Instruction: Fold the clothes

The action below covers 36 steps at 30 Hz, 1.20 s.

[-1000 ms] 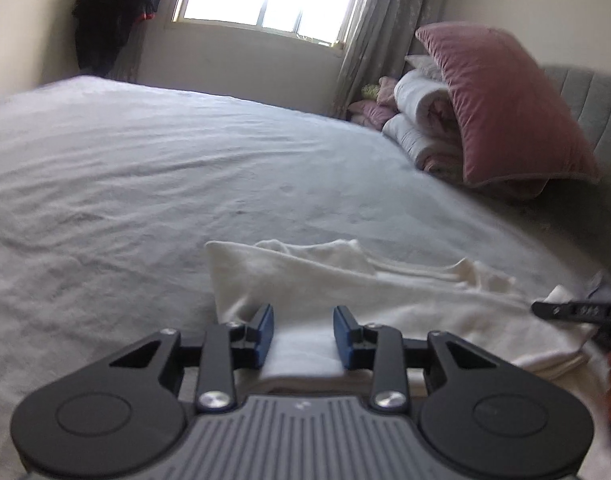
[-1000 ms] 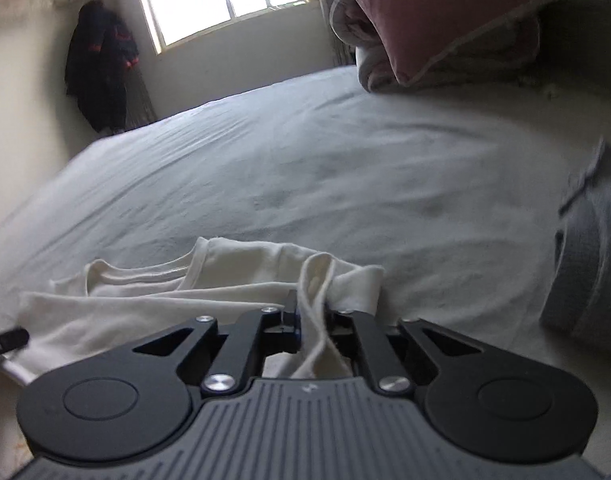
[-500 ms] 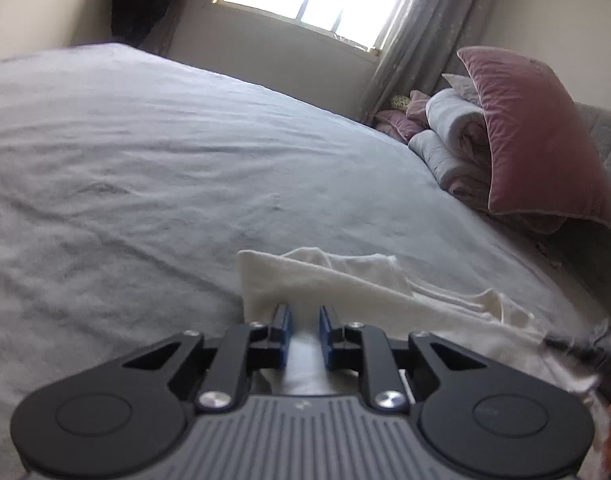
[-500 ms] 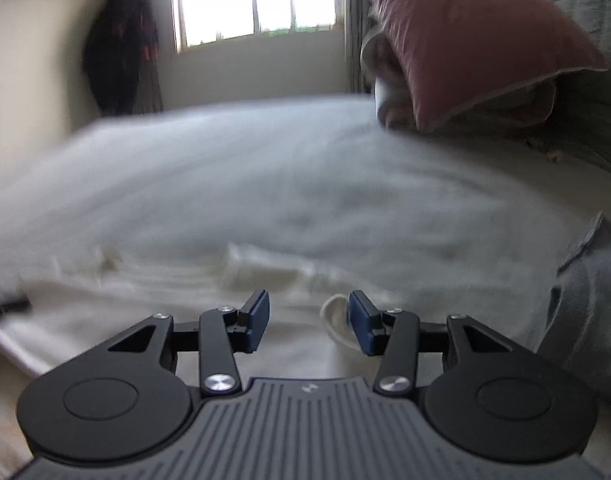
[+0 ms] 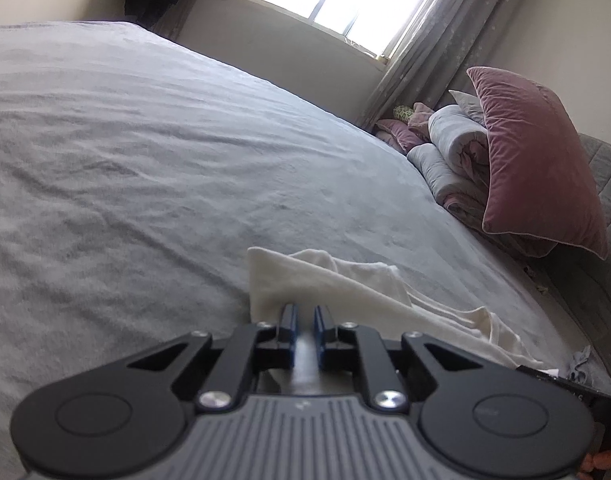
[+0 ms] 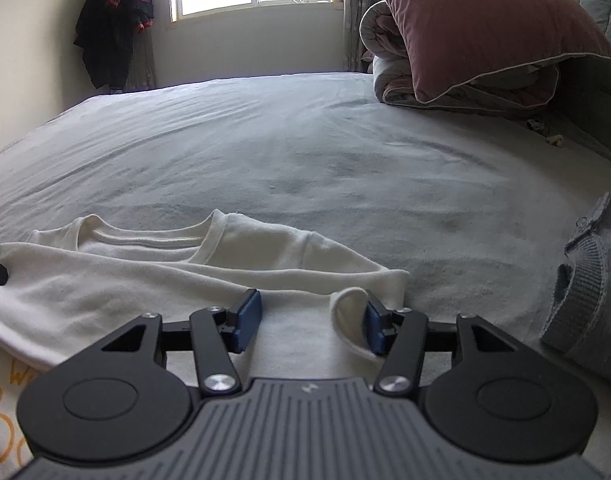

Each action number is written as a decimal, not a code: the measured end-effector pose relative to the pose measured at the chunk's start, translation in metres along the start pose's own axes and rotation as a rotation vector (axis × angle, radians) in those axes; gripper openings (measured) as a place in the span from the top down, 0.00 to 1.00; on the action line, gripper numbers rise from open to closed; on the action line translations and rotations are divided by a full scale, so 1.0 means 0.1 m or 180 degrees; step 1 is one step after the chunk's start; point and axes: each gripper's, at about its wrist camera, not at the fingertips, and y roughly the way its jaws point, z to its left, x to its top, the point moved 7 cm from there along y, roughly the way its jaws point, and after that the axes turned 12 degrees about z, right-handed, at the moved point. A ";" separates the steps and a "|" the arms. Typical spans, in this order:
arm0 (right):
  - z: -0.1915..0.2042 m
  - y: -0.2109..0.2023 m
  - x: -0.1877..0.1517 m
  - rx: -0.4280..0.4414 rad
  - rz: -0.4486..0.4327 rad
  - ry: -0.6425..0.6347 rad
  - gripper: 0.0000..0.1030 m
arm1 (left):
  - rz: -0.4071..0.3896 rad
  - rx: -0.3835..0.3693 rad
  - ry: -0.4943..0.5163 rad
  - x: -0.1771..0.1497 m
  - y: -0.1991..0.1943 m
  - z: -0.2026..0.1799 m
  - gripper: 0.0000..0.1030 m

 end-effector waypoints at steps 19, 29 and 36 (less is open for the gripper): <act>-0.03 0.01 0.00 0.0181 -0.0036 0.0099 0.35 | 0.0033 0.0765 0.0733 -0.25 -0.36 -0.23 0.87; 0.00 0.00 0.00 0.0191 -0.0044 0.0056 0.30 | 0.0127 0.0607 0.0014 -0.63 -0.83 0.00 0.65; 0.03 0.01 -0.01 0.0161 -0.0035 0.0006 0.26 | 0.0232 0.0893 0.0338 -0.87 -0.96 -0.13 0.61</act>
